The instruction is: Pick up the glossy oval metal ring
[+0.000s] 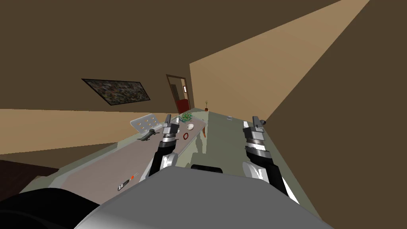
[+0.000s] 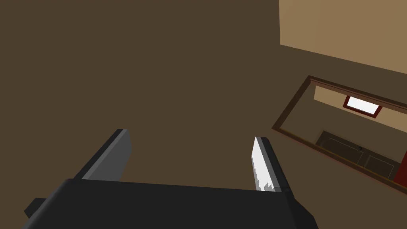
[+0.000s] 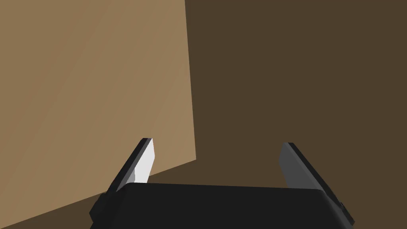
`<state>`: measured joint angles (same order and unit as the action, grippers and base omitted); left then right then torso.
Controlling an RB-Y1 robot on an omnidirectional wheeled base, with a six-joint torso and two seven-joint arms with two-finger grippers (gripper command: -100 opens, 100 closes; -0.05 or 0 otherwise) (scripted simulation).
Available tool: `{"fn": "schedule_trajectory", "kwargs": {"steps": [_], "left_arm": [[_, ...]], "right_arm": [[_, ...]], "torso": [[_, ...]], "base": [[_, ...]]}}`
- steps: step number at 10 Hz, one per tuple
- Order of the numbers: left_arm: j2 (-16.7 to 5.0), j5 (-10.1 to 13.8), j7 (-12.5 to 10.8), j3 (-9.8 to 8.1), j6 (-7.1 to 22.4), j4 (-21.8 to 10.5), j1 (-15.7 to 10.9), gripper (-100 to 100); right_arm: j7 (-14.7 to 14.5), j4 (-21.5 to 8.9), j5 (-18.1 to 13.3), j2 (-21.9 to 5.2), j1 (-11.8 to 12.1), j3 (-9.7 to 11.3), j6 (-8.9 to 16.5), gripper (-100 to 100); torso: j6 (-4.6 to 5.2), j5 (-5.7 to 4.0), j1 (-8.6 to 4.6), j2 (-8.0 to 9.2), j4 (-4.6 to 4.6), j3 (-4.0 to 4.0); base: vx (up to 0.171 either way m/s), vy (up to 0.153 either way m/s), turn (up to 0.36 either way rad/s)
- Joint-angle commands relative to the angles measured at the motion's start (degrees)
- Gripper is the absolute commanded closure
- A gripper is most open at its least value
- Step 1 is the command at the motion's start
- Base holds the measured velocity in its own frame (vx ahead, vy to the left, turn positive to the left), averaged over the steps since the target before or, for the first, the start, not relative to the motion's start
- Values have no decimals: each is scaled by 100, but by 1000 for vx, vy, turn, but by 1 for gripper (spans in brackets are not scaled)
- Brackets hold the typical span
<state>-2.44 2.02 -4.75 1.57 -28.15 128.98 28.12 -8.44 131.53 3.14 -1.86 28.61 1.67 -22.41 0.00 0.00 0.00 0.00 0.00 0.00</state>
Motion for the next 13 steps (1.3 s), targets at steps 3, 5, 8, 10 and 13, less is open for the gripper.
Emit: {"fn": "schedule_trajectory", "kwargs": {"steps": [3,5,8,10,13], "left_arm": [[-216,-41,6,-198,8,-447,-69,-100],[-281,-42,-3,-288,28,-734,-117,-100],[-377,-19,-32,-434,80,-1274,-219,-100],[-436,16,-62,-535,127,-1647,-307,-100],[-486,65,-100,-636,185,-2176,-405,-100]], "right_arm": [[0,0,0,0,1,0,0,0],[0,0,0,0,1,0,0,0],[0,0,0,0,1,0,0,0],[0,0,0,0,1,0,0,0],[0,0,0,0,1,0,0,0]], "torso": [[1,-3,-16,-25,-5,-14],[0,-3,-15,-22,-5,-13],[0,-3,-12,-26,-6,-15],[0,-2,-10,-26,-6,-15],[0,-1,-6,-25,-6,-15]], "base": [[61,-43,-69],[50,-43,-33],[62,-34,-19],[68,-32,0],[62,-19,10]]}}
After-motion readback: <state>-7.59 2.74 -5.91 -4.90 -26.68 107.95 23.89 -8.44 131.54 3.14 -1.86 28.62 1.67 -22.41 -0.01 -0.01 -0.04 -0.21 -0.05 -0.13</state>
